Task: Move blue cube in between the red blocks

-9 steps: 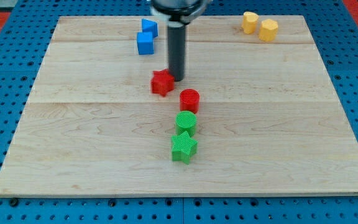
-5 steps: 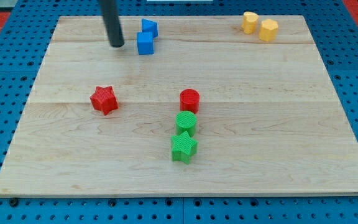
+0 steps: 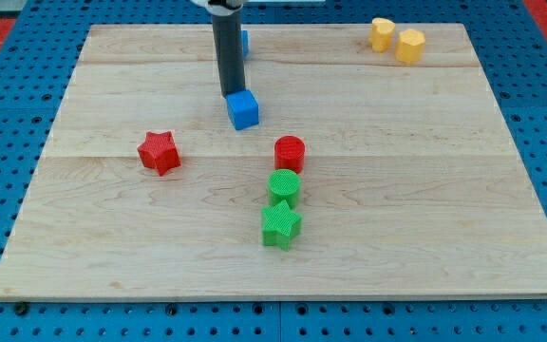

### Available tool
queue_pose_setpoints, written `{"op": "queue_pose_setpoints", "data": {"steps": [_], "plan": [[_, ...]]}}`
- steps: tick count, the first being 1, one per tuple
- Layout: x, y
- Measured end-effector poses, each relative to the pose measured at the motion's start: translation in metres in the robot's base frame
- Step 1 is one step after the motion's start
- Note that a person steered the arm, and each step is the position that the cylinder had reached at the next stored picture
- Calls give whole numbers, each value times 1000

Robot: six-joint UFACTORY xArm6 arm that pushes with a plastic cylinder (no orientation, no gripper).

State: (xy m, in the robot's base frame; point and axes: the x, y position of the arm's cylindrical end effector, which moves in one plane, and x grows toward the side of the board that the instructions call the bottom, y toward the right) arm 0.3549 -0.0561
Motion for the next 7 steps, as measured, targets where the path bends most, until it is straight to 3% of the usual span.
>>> {"op": "queue_pose_setpoints", "data": {"steps": [1, 2, 5, 6, 7], "plan": [[6, -5], [-13, 31], [64, 1], [34, 4], [-38, 66]]}}
